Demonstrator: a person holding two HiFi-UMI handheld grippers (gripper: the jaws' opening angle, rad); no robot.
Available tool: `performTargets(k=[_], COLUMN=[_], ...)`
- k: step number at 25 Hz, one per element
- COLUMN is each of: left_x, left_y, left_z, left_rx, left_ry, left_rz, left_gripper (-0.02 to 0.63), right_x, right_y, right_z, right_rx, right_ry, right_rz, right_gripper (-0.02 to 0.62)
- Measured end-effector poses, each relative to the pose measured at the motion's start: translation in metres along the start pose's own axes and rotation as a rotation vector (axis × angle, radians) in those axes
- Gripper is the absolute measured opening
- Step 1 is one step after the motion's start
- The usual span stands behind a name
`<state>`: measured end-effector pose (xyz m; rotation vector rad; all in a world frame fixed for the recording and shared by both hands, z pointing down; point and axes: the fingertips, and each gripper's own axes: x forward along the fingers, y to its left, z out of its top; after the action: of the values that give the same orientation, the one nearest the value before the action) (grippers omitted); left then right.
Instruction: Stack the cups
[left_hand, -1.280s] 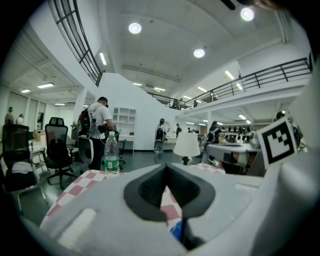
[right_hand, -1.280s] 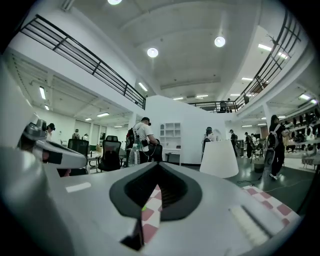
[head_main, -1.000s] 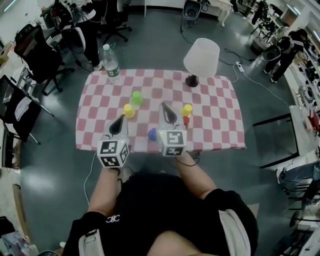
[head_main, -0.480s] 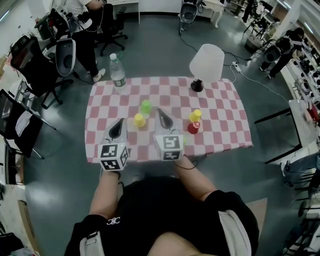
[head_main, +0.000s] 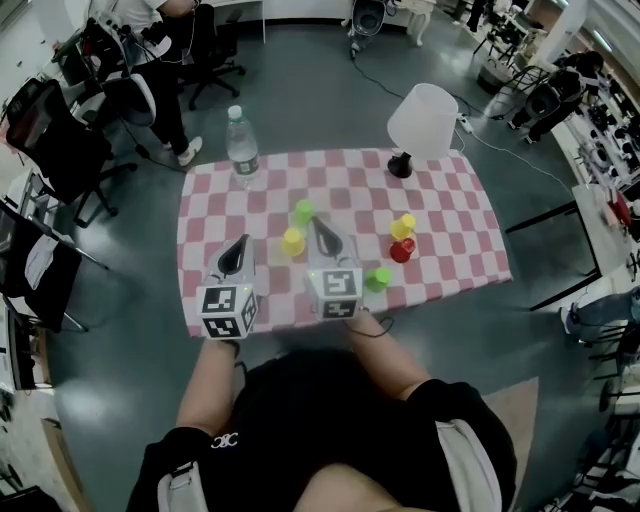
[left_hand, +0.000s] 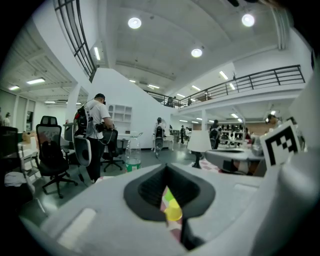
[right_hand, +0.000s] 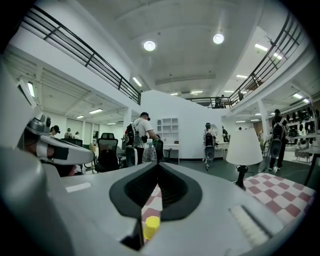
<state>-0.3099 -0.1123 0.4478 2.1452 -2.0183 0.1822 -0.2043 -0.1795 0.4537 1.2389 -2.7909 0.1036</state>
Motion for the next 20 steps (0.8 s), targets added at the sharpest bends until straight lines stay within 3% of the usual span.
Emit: performTargets(k=[3, 5, 7, 20], left_x=[0.0, 0.0, -0.001, -0.015], left_y=[0.006, 0.009, 0.014, 0.044], left_z=[-0.002, -0.003, -0.005, -0.02], left_rx=[0.0, 0.003, 0.002, -0.024], left_ry=[0.007, 0.009, 0.012, 0.04], left_rz=[-0.015, -0.022, -0.025, 0.01], left_gripper=[-0.002, -0.002, -0.002, -0.002], right_x=[0.005, 0.011, 0.018, 0.047], right_y=[0.008, 0.014, 0.018, 0.025], right_z=[-0.002, -0.007, -0.017, -0.125], right_rx=[0.018, 0.036, 0.053, 0.033], right_ry=[-0.004, 0.009, 0.039, 0.29], right_rz=[0.011, 0.032, 0.041, -0.013], right_gripper=[0.027, 0.179, 0.224, 0.236])
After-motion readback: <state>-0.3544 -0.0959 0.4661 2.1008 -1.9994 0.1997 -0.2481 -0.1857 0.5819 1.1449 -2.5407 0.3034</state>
